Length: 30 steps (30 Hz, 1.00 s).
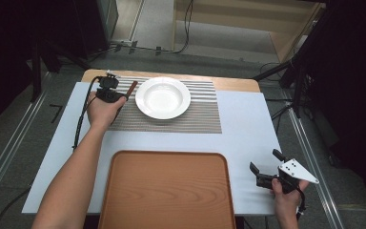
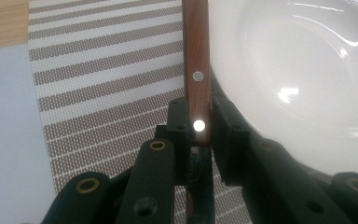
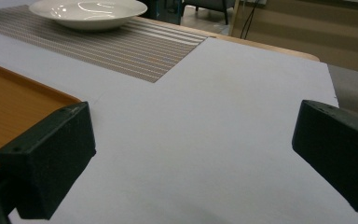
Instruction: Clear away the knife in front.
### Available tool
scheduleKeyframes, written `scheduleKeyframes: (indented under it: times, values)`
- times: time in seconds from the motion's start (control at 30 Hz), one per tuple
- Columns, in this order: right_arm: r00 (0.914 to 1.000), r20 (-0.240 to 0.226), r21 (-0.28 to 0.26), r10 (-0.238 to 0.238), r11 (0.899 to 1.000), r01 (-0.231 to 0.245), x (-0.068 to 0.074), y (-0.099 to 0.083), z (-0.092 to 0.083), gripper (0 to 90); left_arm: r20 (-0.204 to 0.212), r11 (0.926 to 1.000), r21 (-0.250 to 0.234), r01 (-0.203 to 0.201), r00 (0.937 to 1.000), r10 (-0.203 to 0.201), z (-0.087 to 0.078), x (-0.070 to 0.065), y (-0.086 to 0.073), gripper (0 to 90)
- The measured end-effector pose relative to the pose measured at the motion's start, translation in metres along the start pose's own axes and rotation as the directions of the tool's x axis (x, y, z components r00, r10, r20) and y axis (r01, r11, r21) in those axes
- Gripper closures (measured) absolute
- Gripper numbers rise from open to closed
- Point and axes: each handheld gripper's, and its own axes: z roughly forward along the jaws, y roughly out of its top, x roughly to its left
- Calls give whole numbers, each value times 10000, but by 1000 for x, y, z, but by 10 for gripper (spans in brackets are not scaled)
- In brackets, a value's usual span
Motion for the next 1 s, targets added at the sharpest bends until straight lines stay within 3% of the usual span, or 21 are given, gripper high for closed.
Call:
scheduleKeyframes:
  times: [0.2,0.67,1.0]
  values:
    - [10000,4,24,-65,10000,65,0,0,1,0,124,9993,-142,-355,9993,357,-15,-6,-7,768]
    - [9999,26,62,-124,9999,124,1,0,1,0,525,9969,-241,-746,9957,758,-36,-20,-28,768]
    - [9999,25,63,-99,9999,99,1,0,1,0,641,9891,-327,-1436,9873,1455,-49,-39,-35,768]
